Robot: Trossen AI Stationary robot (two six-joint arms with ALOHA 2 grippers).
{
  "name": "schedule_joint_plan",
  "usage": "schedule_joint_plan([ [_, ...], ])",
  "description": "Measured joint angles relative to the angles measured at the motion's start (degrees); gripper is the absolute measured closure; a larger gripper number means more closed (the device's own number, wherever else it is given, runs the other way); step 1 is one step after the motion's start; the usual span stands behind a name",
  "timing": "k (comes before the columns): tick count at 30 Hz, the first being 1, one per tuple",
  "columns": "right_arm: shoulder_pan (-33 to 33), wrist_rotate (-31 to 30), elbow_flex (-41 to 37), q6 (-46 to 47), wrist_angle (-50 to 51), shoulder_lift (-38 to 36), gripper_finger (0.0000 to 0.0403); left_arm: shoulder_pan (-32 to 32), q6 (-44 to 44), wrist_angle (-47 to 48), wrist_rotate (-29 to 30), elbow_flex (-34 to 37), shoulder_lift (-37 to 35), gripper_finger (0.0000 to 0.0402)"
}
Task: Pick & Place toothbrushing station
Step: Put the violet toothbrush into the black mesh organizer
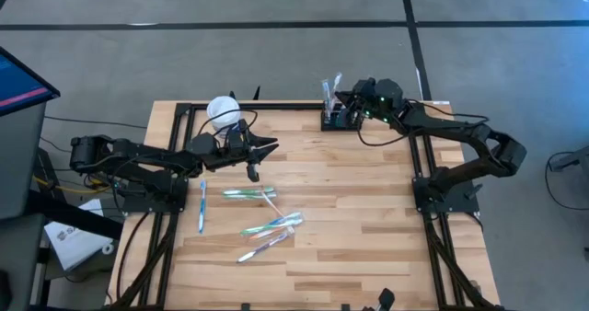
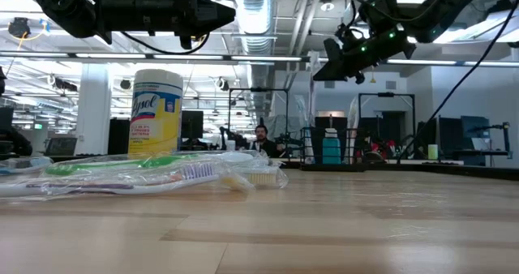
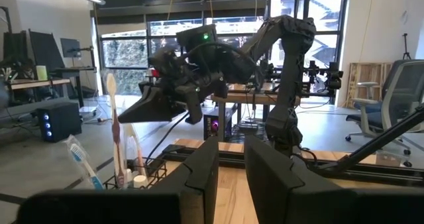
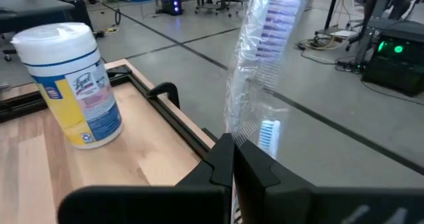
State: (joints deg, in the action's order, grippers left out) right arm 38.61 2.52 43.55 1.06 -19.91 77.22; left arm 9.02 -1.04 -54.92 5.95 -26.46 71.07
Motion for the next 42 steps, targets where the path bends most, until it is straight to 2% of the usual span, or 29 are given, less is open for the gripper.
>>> schedule_joint_plan([
  [16, 1.2, 0.0, 0.0, 0.6, -6.4, 11.8, 0.0403, 0.0, 0.0, 0.0, 0.0, 0.0, 0.0, 0.0335],
  [32, 0.7, 0.3, 0.0, -1.1, -4.9, 13.1, 0.0401, 0.0, 0.0, 0.0, -0.1, 0.0, 0.0, 0.0335],
  [36, 0.7, 0.2, 0.0, -1.5, -4.8, 13.1, 0.0383, 0.0, 0.0, 0.0, 0.0, 0.0, 0.0, 0.0335],
  [42, 0.7, 0.0, 0.0, -1.3, -4.9, 12.9, 0.0325, 0.0, 0.0, 0.0, 0.0, 0.0, 0.0, 0.0335],
])
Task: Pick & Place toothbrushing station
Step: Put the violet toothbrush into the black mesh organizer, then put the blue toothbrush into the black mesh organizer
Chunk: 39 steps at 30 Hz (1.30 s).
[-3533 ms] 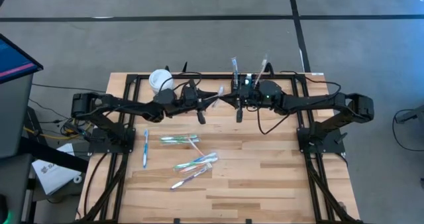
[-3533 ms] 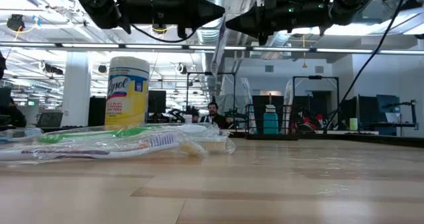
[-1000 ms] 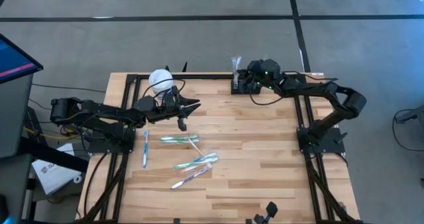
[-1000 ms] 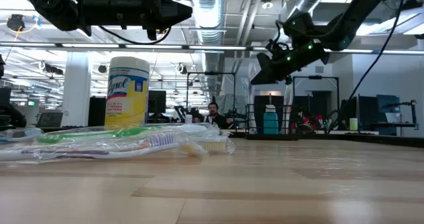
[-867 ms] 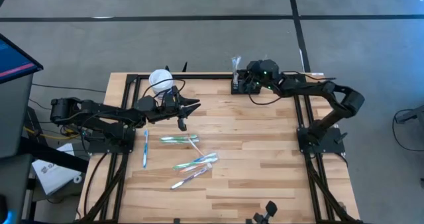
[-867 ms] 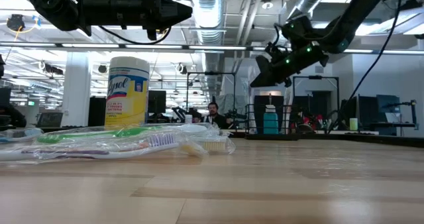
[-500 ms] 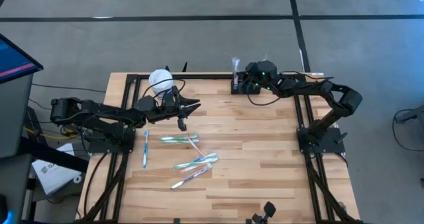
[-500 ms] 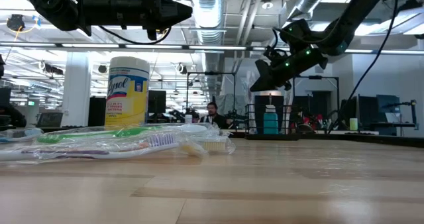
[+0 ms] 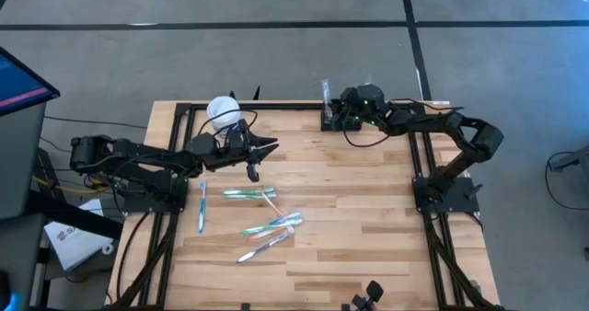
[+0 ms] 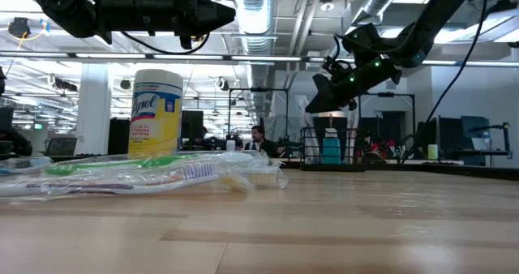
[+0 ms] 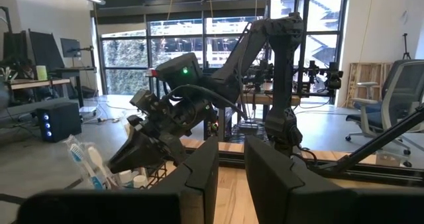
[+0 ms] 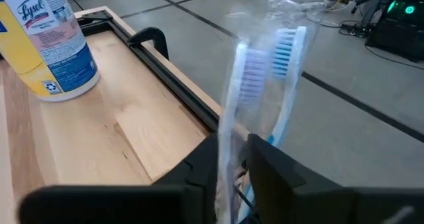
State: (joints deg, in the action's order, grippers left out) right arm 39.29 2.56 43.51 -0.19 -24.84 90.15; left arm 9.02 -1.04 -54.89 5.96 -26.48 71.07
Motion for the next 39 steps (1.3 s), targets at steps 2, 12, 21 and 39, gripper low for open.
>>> schedule_joint_plan([
  [2, 0.0, 0.0, 0.0, 0.0, 0.0, 0.0, 0.0307, 0.0, 0.0, 0.0, 0.0, 0.0, 0.0, 0.0335],
  [12, -0.7, 0.0, 0.0, 0.2, 1.1, -5.0, 0.0275, 0.0, 0.0, 0.0, 0.0, 0.0, 0.0, 0.0335],
  [21, -7.3, 0.4, 0.0, 0.7, 7.5, -13.6, 0.0281, -1.5, 0.0, 1.3, -0.3, 0.0, 0.0, 0.0335],
  [39, -20.3, 0.5, 0.0, -0.4, 9.3, -13.8, 0.028, -8.8, 5.3, 31.8, -0.3, -0.1, -1.4, 0.0335],
])
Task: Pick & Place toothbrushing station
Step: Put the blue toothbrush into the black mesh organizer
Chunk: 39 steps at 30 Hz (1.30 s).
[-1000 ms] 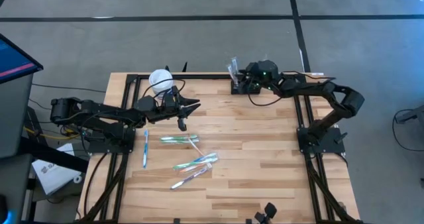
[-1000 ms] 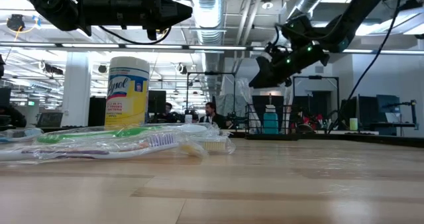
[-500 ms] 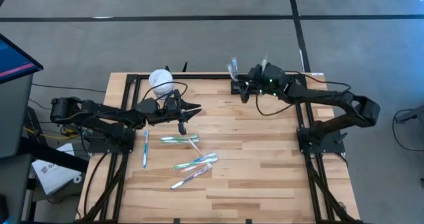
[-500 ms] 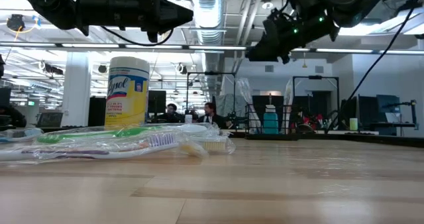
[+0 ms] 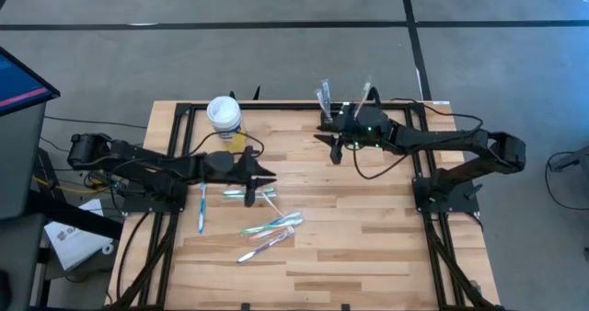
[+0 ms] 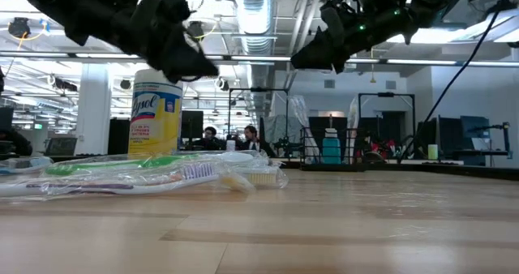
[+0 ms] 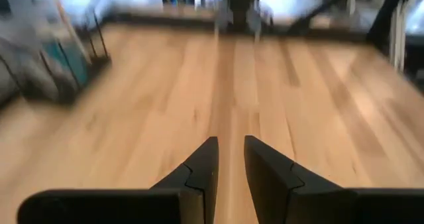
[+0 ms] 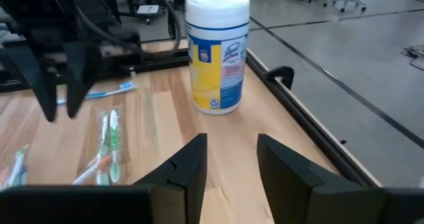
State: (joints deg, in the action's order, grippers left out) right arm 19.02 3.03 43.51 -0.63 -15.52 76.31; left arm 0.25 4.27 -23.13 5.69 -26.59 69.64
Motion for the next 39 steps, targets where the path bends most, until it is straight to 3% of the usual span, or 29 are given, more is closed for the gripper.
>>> schedule_joint_plan([
  [19, 0.0, 0.0, 0.0, 0.0, 0.3, 0.0, 0.028, -0.6, 26.5, 42.7, 1.2, 0.1, -13.3, 0.0335],
  [32, 0.0, 0.0, 0.0, 0.1, 0.3, 0.0, 0.028, -0.6, 39.0, 58.2, 1.9, 0.1, -14.1, 0.0335],
  [39, 0.0, 0.0, 0.0, 0.2, 0.3, 0.0, 0.028, -0.2, 41.7, 62.4, 3.9, 0.1, -14.1, 0.0335],
])
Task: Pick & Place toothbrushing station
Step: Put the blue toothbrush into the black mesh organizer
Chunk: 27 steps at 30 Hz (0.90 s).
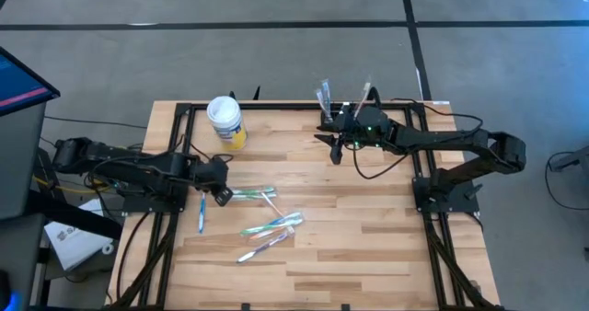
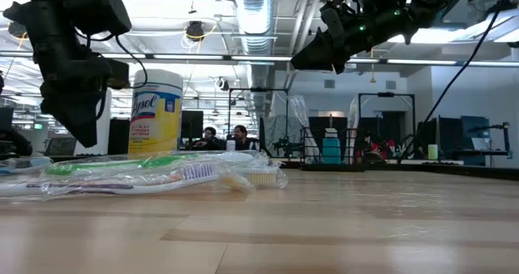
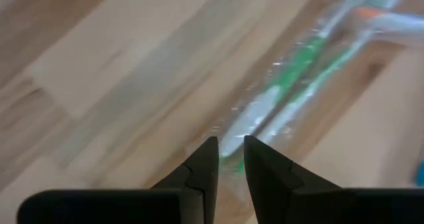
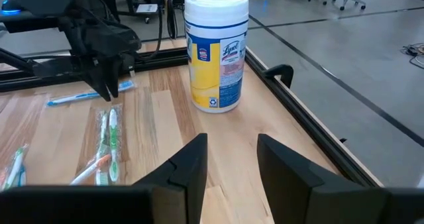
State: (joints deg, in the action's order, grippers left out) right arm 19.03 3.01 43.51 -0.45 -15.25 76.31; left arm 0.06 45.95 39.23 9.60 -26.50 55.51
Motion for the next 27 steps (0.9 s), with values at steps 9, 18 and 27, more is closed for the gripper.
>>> schedule_joint_plan([
  [9, 0.0, 0.0, 0.0, 0.0, 0.0, 0.0, 0.028, 5.9, 1.5, 8.2, 2.5, 0.0, 0.0, 0.0335],
  [18, 0.0, 0.0, 0.0, 0.0, 0.1, 0.7, 0.028, 10.9, 0.1, 12.9, 2.6, 0.0, 0.0, 0.0335],
  [27, 0.3, 0.0, 0.0, 0.0, -0.4, 1.8, 0.028, 13.8, -0.5, 15.4, 2.6, 0.0, 0.0, 0.0319],
])
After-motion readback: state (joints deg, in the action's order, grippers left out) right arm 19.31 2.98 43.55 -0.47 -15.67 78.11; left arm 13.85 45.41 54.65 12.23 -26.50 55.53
